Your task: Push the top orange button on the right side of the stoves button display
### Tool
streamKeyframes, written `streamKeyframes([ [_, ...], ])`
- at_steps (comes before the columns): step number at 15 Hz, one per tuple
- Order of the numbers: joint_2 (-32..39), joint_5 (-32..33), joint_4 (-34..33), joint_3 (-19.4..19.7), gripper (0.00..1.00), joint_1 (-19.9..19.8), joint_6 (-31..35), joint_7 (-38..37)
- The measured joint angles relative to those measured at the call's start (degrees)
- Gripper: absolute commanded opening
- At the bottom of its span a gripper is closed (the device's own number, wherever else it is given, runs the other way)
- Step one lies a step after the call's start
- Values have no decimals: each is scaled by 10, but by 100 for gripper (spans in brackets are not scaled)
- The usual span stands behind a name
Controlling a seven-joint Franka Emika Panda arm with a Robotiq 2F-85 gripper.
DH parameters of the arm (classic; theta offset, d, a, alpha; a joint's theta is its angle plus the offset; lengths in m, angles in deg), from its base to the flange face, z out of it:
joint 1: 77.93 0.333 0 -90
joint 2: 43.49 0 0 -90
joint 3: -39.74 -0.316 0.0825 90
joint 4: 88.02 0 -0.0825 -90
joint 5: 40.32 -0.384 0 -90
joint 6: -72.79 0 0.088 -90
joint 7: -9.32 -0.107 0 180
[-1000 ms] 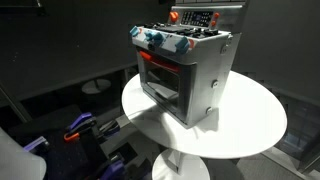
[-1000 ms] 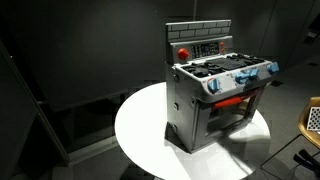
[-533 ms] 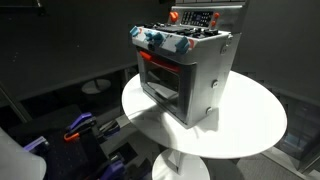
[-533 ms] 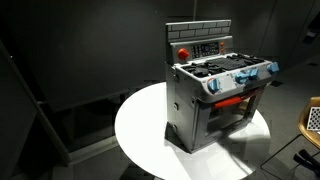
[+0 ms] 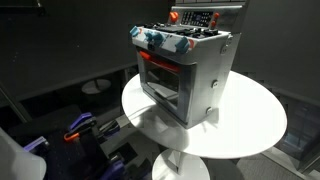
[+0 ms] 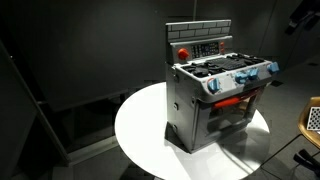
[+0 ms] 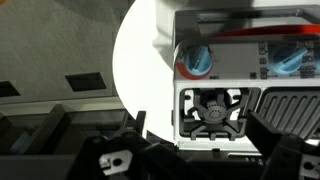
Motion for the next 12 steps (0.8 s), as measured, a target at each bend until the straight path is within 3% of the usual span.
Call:
streamKeyframes([
  [12, 165, 31, -91, -35, 100, 0, 140, -107],
])
